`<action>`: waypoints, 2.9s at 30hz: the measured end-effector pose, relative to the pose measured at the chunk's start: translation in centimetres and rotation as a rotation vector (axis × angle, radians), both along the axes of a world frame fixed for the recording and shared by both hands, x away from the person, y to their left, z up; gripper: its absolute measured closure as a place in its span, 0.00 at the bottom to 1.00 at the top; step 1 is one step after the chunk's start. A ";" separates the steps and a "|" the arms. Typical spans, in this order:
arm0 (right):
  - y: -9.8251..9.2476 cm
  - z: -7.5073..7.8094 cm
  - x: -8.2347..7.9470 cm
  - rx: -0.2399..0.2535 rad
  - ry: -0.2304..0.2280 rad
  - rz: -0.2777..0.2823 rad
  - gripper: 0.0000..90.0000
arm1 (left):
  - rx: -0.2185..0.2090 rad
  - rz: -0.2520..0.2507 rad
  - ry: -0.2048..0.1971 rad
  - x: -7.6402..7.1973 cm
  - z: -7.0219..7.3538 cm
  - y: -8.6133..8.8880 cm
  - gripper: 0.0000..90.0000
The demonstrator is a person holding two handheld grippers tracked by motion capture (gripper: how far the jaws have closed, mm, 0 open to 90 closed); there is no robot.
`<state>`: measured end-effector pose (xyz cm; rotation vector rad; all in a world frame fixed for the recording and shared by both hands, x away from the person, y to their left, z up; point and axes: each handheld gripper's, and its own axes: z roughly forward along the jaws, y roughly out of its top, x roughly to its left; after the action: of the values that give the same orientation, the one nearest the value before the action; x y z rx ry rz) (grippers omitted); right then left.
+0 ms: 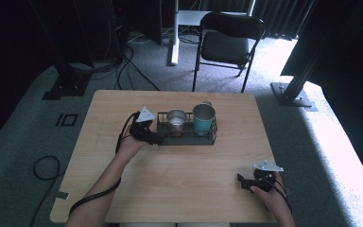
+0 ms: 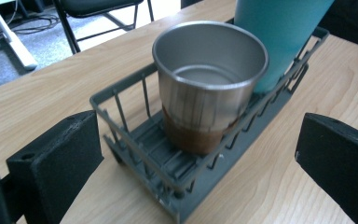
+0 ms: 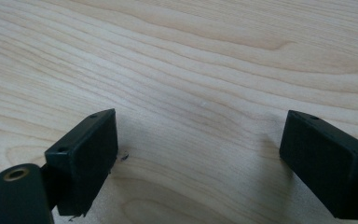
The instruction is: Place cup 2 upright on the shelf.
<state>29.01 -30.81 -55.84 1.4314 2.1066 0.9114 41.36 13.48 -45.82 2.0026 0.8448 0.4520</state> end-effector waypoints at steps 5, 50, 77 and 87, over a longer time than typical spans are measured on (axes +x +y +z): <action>0.0 0.0 0.0 0.000 0.000 0.000 0.12 | 0.014 0.024 -0.001 -0.5 -0.4 1.0 0.01; 0.0 0.0 0.0 0.000 -0.001 0.001 0.12 | 0.031 0.071 0.057 -5.9 -4.8 7.2 0.01; 0.0 0.0 0.0 0.000 0.000 0.000 0.12 | 0.008 0.170 0.079 -9.8 -6.8 10.7 0.01; 0.0 0.0 0.0 0.000 0.000 0.000 0.12 | 0.022 0.222 0.087 -10.7 -7.3 12.4 0.01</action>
<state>29.01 -30.81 -55.84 1.4313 2.1067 0.9118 30.62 25.84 -53.10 1.9685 1.1272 0.5045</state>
